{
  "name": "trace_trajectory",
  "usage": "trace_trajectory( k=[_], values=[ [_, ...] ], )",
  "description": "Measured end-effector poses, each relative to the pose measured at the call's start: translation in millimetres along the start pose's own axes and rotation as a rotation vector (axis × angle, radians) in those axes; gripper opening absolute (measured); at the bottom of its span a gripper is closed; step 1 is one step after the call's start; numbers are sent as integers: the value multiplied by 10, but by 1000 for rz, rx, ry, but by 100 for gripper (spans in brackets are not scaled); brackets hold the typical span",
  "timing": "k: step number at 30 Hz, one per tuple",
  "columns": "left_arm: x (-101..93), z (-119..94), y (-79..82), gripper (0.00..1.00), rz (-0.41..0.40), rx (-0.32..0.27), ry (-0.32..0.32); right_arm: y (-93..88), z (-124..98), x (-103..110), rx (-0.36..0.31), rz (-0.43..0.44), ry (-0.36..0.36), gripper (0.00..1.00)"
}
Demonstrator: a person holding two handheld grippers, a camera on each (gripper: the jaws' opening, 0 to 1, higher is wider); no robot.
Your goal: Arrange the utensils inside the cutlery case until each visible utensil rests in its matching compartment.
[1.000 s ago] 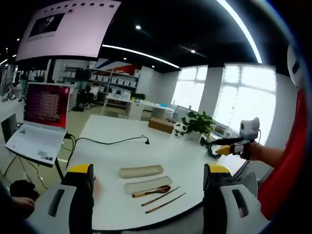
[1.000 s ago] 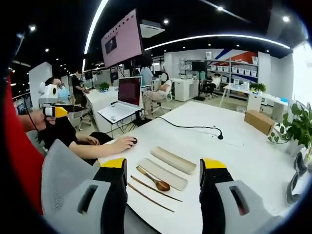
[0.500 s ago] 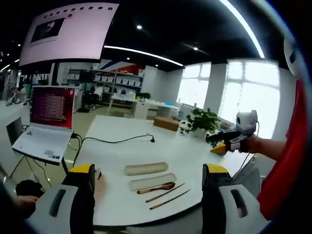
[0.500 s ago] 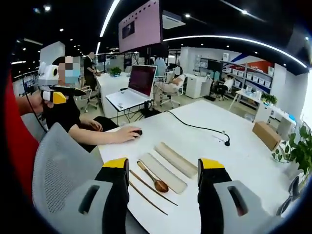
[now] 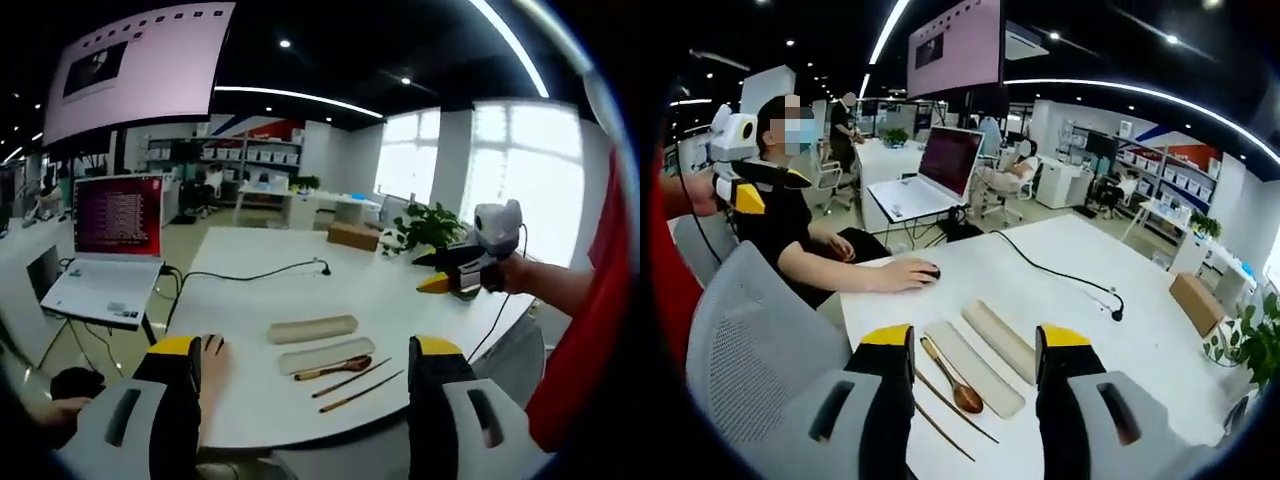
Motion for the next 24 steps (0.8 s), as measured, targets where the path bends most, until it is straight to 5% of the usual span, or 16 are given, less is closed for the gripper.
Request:
trace_trajectory(
  k=[24],
  values=[
    [-18,-113,-110,85,-14,16,27,-75,291,85,82,-83,46,34]
  ],
)
Point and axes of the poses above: the point that each gripper's makers call its tool centre point, and the gripper's own axes: z roughly forward along the fingers, x roughly to its left, y roughly out of its top, the point moved 10 cm from there along -z, roughly backward along the fingers, and after that the axes turned 2 degrees about -z, right-handed, at the moved point
